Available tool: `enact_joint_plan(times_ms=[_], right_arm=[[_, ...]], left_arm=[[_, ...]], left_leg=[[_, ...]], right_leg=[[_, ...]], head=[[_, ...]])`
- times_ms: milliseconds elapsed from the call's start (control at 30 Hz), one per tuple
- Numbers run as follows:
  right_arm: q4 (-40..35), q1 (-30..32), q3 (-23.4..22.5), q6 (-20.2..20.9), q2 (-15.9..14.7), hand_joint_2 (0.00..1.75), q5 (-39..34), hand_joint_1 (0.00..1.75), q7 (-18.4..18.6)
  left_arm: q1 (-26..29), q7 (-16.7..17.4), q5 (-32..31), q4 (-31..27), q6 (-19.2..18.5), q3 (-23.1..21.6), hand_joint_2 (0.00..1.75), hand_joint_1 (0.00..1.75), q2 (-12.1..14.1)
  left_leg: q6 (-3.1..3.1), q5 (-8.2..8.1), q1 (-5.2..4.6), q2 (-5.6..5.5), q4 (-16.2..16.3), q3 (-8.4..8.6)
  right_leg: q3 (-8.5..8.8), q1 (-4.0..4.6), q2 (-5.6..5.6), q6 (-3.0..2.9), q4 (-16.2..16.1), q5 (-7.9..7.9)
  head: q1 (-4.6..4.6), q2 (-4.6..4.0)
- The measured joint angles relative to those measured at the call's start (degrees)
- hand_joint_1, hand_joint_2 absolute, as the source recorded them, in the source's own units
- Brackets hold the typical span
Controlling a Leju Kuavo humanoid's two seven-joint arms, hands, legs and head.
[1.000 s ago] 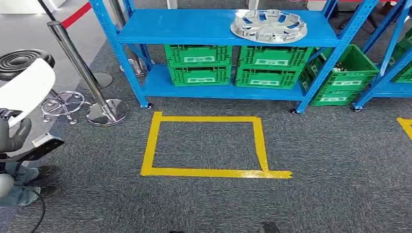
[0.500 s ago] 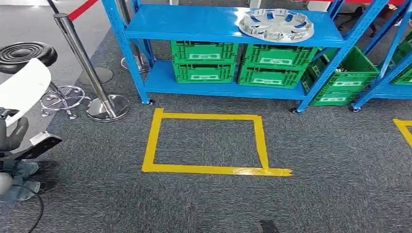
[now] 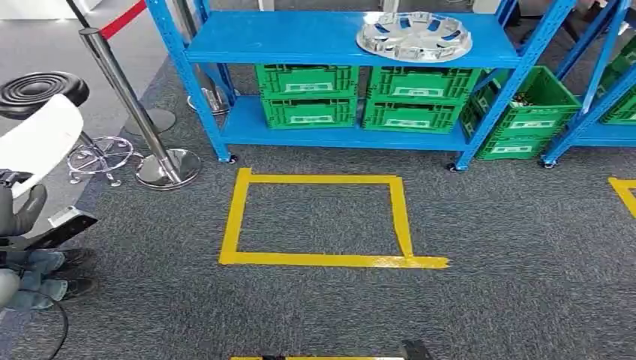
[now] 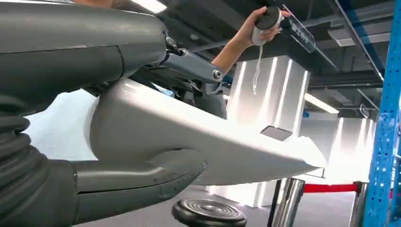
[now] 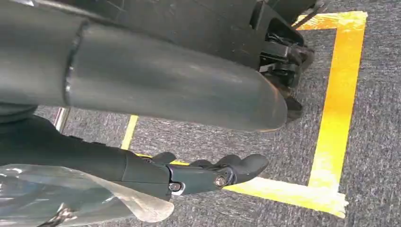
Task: Take the parts from the cabinet and place them on the table.
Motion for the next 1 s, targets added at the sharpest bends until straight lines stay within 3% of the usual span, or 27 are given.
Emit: enact_joint_plan(times_ms=[67, 100, 133, 233, 267, 300, 400, 433, 467, 500, 567, 600, 700, 733, 767, 800, 833, 900, 933, 967, 1000], right_arm=[[0.0, 0.0, 0.0, 0.0, 0.0, 0.0, 0.0, 0.0, 0.0], [0.0, -0.1, 0.0, 0.0, 0.0, 0.0, 0.0, 0.0, 0.0], [0.0, -0.1, 0.0, 0.0, 0.0, 0.0, 0.0, 0.0, 0.0], [0.0, 0.0, 0.0, 0.0, 0.0, 0.0, 0.0, 0.0, 0.1], [0.0, 0.0, 0.0, 0.0, 0.0, 0.0, 0.0, 0.0, 0.1], [0.0, 0.0, 0.0, 0.0, 0.0, 0.0, 0.0, 0.0, 0.1], [0.0, 0.0, 0.0, 0.0, 0.0, 0.0, 0.0, 0.0, 0.2], [0.0, 0.1, 0.0, 0.0, 0.0, 0.0, 0.0, 0.0, 0.3], [0.0, 0.1, 0.0, 0.0, 0.0, 0.0, 0.0, 0.0, 0.3], [0.0, 0.1, 0.0, 0.0, 0.0, 0.0, 0.0, 0.0, 0.3], [0.0, 0.0, 0.0, 0.0, 0.0, 0.0, 0.0, 0.0, 0.3], [-0.1, -0.1, 0.0, -0.1, 0.0, 0.0, 0.0, 0.0, 0.3], [-0.1, -0.1, 0.0, -0.3, 0.0, 0.0, 0.0, 0.0, 0.3], [-0.1, 0.0, 0.0, -0.4, 0.0, 0.0, 0.0, 0.0, 0.3], [-0.1, 0.0, 0.0, -0.4, 0.1, 0.0, 0.0, 0.0, 0.3], [-0.2, -0.1, 0.0, -0.4, 0.1, 0.0, 0.1, 0.0, 0.3], [-0.2, -0.1, 0.0, -0.4, 0.1, 0.0, 0.1, 0.0, 0.3], [-0.2, -0.1, 0.0, -0.4, 0.1, 0.0, 0.1, 0.0, 0.3], [-0.2, 0.0, 0.0, -0.4, 0.1, 0.0, 0.1, 0.0, 0.3], [-0.2, 0.1, 0.0, -0.5, 0.1, 0.0, 0.1, 0.0, 0.3], [-0.2, 0.0, 0.0, -0.5, 0.2, 0.0, 0.1, 0.0, 0.3]], left_arm=[[0.0, 0.0, 0.0, 0.0, 0.0, 0.1, 1.75, 1.75, 0.0], [-0.2, 0.0, 0.0, 0.1, 0.0, 0.0, 1.75, 1.75, -0.1], [-0.2, 0.0, 0.0, 0.1, 0.0, 0.1, 1.75, 1.75, 0.0], [0.1, 0.0, 0.0, 0.2, 0.1, 0.0, 1.75, 1.75, 0.0], [0.1, 0.0, 0.0, 0.2, 0.1, 0.1, 1.75, 1.75, 0.1], [0.0, 0.0, 0.0, 0.2, 0.1, 0.1, 1.75, 1.75, 0.0], [0.1, 0.0, 0.0, 0.2, 0.1, 0.1, 1.75, 1.75, 0.0], [0.1, 0.0, 0.0, 0.2, 0.1, 0.1, 1.75, 1.75, 0.0], [0.1, 0.0, 0.0, 0.2, 0.1, 0.1, 1.75, 1.75, 0.0], [0.1, 0.0, 0.0, 0.2, 0.1, 0.1, 1.75, 1.75, 0.0], [0.1, 0.0, 0.0, 0.2, 0.1, 0.1, 1.75, 1.75, 0.0], [0.1, 0.0, 0.0, 0.2, 0.1, 0.1, 1.75, 1.75, 0.0], [0.2, 0.0, 0.0, 0.2, 0.1, 0.1, 1.75, 1.75, 0.0], [0.2, 0.0, 0.0, 0.2, 0.1, 0.1, 1.75, 1.75, 0.0], [0.2, 0.0, 0.0, 0.2, 0.1, 0.2, 1.75, 1.75, 0.1], [0.2, 0.0, 0.0, 0.2, 0.0, 0.3, 1.75, 1.75, 0.0], [0.1, 0.0, 0.0, 0.2, 0.0, 0.3, 1.75, 1.75, 0.0], [0.2, 0.0, 0.0, 0.3, 0.0, 0.3, 1.75, 1.75, 0.0], [0.2, 0.0, 0.0, 0.4, -0.1, 0.3, 1.75, 1.75, -0.1], [0.3, 0.0, 0.0, 0.5, -0.1, 0.3, 1.75, 1.75, -0.2], [0.2, 0.0, 0.0, 0.5, -0.2, 0.3, 1.75, 1.75, -0.2]], left_leg=[[-0.14, 4.06, 0.26, 0.05, -9.9, 5.17], [-0.05, 2.54, 0.04, 0.04, -11.0, 5.76], [0.8, 3.1, 0.02, -0.25, -11.2, 5.34], [1.76, 3.47, -0.09, -0.23, -11.3, 4.95], [2.18, 3.73, 0.02, -0.17, -11.6, 4.97], [2.42, 3.87, 0.01, -0.15, -11.6, 4.89], [2.99, 4.28, -0.22, -0.11, -11.6, 4.14], [3.03, 4.39, -0.3, -0.12, -11.6, 3.97], [3.03, 4.49, -0.38, -0.12, -11.6, 3.88], [3.03, 4.57, -0.4, -0.13, -11.6, 3.86], [2.87, 4.72, -0.42, -0.16, -11.7, 3.92], [2.67, 4.86, -0.39, -0.15, -11.7, 3.88], [1.66, 5.51, -0.3, -0.16, -12.1, 3.68], [1.21, 5.8, -0.26, -0.18, -12.4, 3.81], [1.11, 5.31, -0.43, -0.2, -11.8, 3.8], [1.11, 3.96, -0.42, -0.23, -10.4, 3.25], [1.0, 1.49, -0.45, -0.24, -7.4, 2.25], [0.6, -3.01, -0.39, -0.24, 0.7, -0.48], [0.42, -4.21, -0.33, -0.24, 3.9, -1.52], [0.31, -3.78, -0.22, -0.24, 4.1, -1.28], [0.2, -2.27, -0.09, -0.22, 2.0, 0.01]], right_leg=[[-0.32, -0.1, 0.05, 0.54, 0.9, -0.4], [-0.89, 0.37, 0.09, 0.96, 1.4, -0.64], [-1.28, 0.44, 0.18, 1.12, 1.9, -0.68], [-1.48, 0.31, 0.09, 1.82, 1.6, -0.31], [-2.12, 0.17, 0.18, 2.17, 2.1, -1.01], [-2.9, 0.11, 0.12, 2.51, 3.9, -2.68], [-8.84, -0.06, 0.14, 2.98, 17.1, -8.99], [-9.88, -0.05, 0.15, 2.9, 19.5, -9.44], [-9.47, -0.02, 0.18, 2.72, 18.9, -8.55], [-7.89, 0.05, 0.2, 2.47, 16.1, -6.72], [-1.72, 0.3, 0.21, 1.61, 4.9, -1.7], [-0.13, 0.58, 0.23, 1.3, 1.4, -1.9], [-0.13, 0.86, 0.22, 1.01, 0.8, -1.69], [-0.06, 0.95, 0.22, 0.57, 0.4, -1.33], [0.86, 0.5, 0.13, 0.22, -0.7, -0.39], [0.98, 0.4, -0.01, 0.01, -1.1, 0.03], [0.83, 0.4, -0.04, -0.3, -1.2, 0.29], [0.5, 0.45, -0.09, -0.38, -1.0, 0.44], [0.24, 0.46, -0.11, -0.34, -0.8, 0.51], [-0.03, 0.44, -0.1, -0.32, -0.6, 0.52], [-0.29, 0.38, -0.09, -0.3, -0.3, 0.52]], head=[[0.0, 0.0], [-0.09, 0.0], [-0.06, 0.02], [-0.02, 0.02], [-0.02, 0.02], [0.15, 0.0], [0.11, 0.0], [0.11, 0.0], [0.11, 0.02], [0.11, 0.0], [0.13, 0.0], [0.07, 0.02], [0.04, 0.0], [0.13, 0.0], [0.04, 0.0], [0.0, 0.0], [-0.11, 0.0], [-0.11, 0.0], [-0.09, 0.0], [-0.13, 0.0], [-0.11, 0.0]])
